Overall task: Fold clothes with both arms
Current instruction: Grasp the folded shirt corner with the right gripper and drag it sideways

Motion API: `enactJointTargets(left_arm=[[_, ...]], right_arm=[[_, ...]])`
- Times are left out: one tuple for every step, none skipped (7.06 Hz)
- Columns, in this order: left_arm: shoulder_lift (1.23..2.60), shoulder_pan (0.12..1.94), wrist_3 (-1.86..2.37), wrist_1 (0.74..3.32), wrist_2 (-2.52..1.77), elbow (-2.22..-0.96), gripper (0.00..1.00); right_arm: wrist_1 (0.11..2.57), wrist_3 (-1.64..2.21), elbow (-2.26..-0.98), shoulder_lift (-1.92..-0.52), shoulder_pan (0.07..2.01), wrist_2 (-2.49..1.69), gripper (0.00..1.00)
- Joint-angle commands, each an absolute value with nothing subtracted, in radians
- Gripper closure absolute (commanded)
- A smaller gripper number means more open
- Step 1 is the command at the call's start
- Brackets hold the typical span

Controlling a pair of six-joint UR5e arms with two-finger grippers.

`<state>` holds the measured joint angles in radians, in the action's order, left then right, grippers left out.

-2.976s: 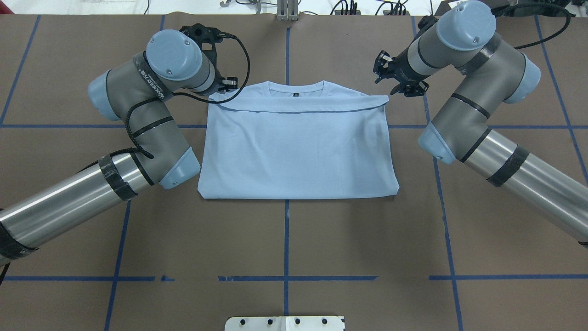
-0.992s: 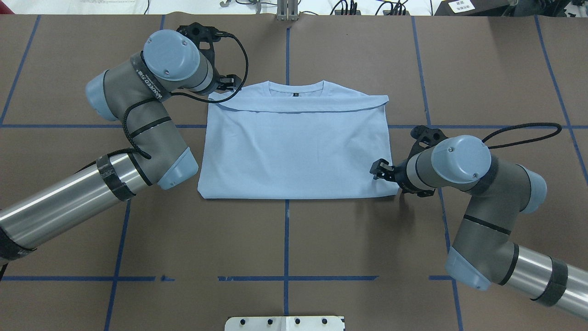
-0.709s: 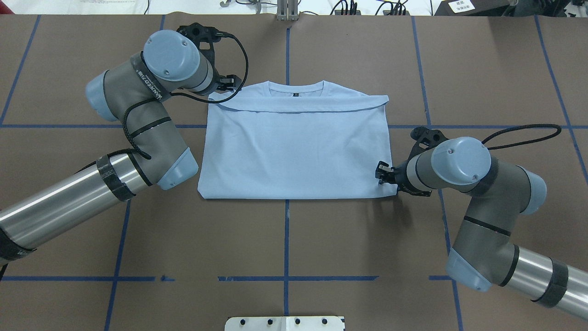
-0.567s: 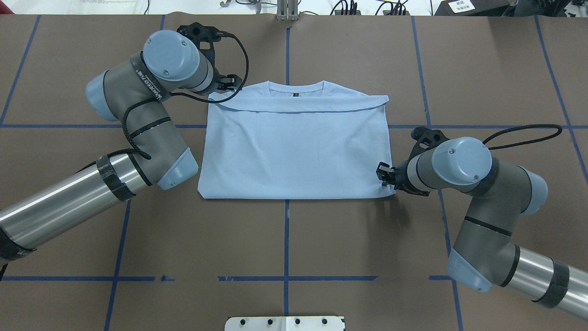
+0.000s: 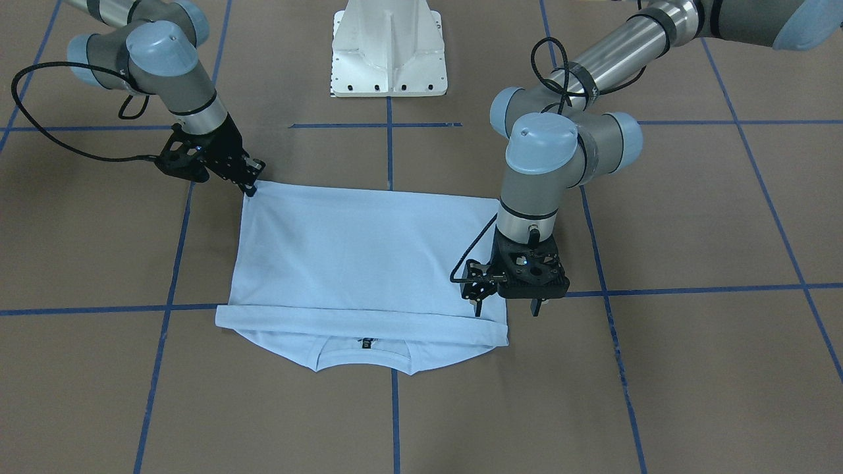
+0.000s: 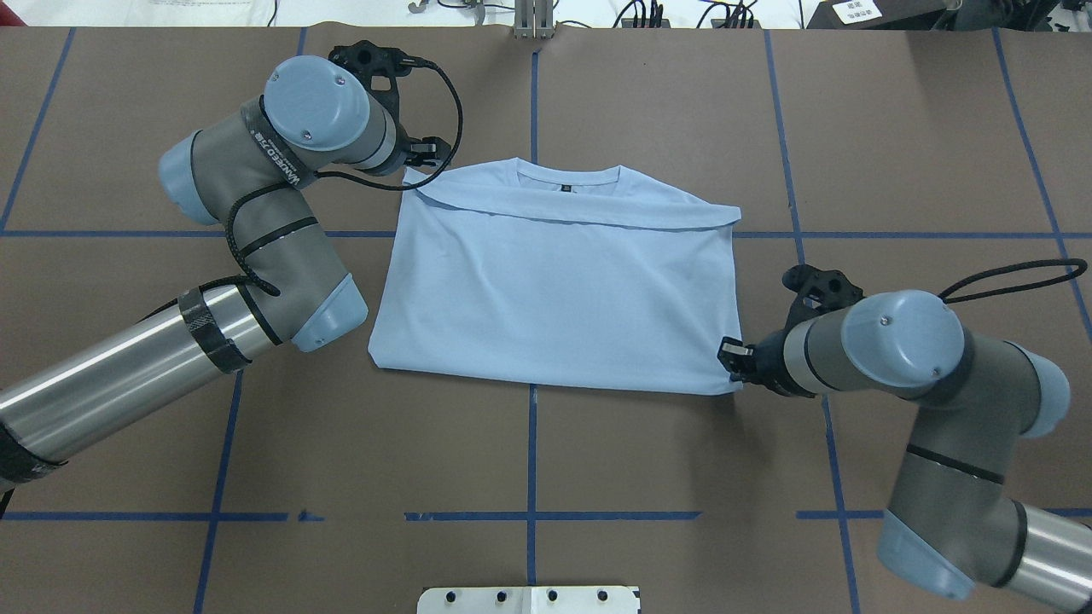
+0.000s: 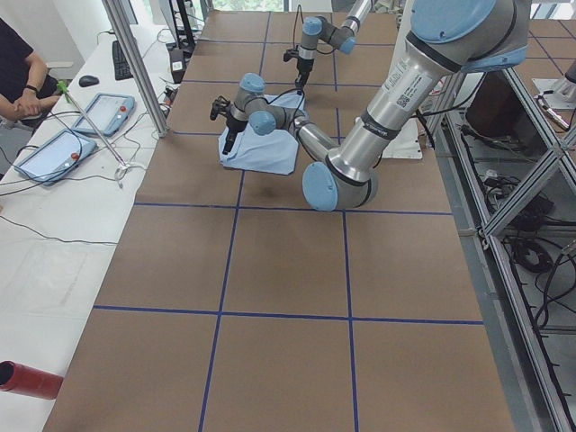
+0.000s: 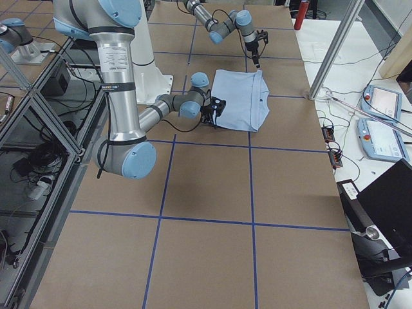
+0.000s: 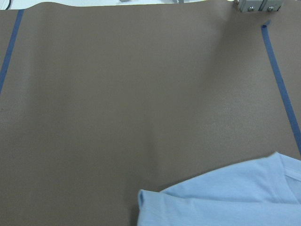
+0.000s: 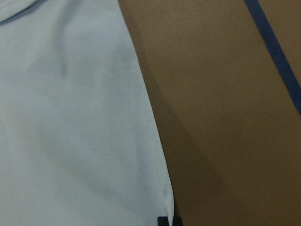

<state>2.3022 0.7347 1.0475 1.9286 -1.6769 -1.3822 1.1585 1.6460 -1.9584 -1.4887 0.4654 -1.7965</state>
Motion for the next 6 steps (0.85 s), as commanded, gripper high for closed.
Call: enactJointTargets(left_arm=[[2.295, 0.735, 1.046, 1.930, -1.677, -1.384, 0.00], [2.293, 0.735, 1.045, 1.930, -1.677, -1.385, 0.00], [2.292, 0.735, 1.043, 1.930, -1.675, -1.388, 0.00], [2.286, 0.735, 1.045, 1.930, -1.677, -1.393, 0.00], [2.280, 0.735, 1.043, 1.930, -1.677, -1.400, 0.00], [2.272, 0.735, 1.042, 1.940, -1.678, -1.401, 0.00]], right_arm=[[1.161, 1.661, -2.158, -1.696, 0.306, -1.796, 1.00], [1.161, 1.704, -2.178, -1.722, 0.204, -1.796, 1.00], [1.161, 1.785, -2.184, -1.723, 0.096, -1.796, 1.00], [1.161, 1.814, -2.193, -1.727, 0.027, -1.796, 1.00], [1.160, 1.815, -2.194, -1.727, 0.011, -1.799, 0.34], [1.160, 1.816, -2.197, -1.726, 0.011, -1.796, 0.00]])
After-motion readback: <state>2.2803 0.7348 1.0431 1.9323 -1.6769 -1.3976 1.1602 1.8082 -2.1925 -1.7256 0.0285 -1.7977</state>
